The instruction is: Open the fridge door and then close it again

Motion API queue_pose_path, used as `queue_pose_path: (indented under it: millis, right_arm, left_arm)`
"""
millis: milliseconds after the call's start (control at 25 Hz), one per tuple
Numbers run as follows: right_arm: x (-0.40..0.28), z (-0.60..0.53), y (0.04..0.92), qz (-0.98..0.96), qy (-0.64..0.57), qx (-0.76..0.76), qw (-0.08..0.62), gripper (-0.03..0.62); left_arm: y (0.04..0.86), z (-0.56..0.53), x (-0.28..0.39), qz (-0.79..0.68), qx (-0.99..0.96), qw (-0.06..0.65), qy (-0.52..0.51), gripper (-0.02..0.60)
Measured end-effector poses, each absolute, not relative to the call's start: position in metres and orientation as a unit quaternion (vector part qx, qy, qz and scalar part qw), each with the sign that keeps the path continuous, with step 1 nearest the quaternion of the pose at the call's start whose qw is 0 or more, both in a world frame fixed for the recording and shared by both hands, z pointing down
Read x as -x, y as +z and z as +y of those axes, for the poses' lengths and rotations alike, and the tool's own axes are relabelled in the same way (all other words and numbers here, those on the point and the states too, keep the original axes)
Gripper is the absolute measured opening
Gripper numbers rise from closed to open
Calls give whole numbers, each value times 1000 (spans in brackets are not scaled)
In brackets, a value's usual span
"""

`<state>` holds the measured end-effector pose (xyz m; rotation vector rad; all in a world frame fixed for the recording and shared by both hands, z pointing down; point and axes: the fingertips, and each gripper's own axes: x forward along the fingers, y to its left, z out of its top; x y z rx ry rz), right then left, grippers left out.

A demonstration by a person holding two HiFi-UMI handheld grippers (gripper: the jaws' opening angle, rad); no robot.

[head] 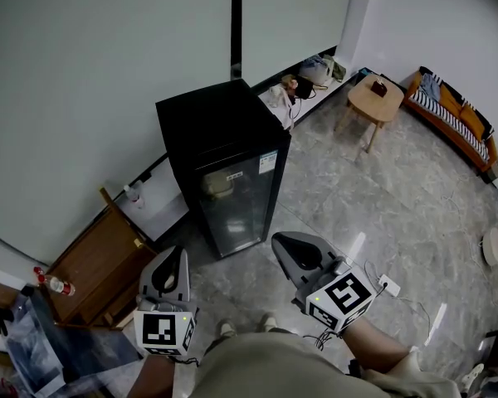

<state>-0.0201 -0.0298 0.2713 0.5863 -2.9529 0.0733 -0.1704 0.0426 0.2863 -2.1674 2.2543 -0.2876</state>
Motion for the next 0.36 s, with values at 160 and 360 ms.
queue_pose_path:
  millis: [160,360]
  right_arm:
    - [20,-30,271,-978,25,-197,63,-3]
    - [21,-32,272,-977,28,-201,62,-3]
  left_arm:
    - [281,45,173,721,687,5,-88,9]
    - [280,46,176,721,688,5,-86,11]
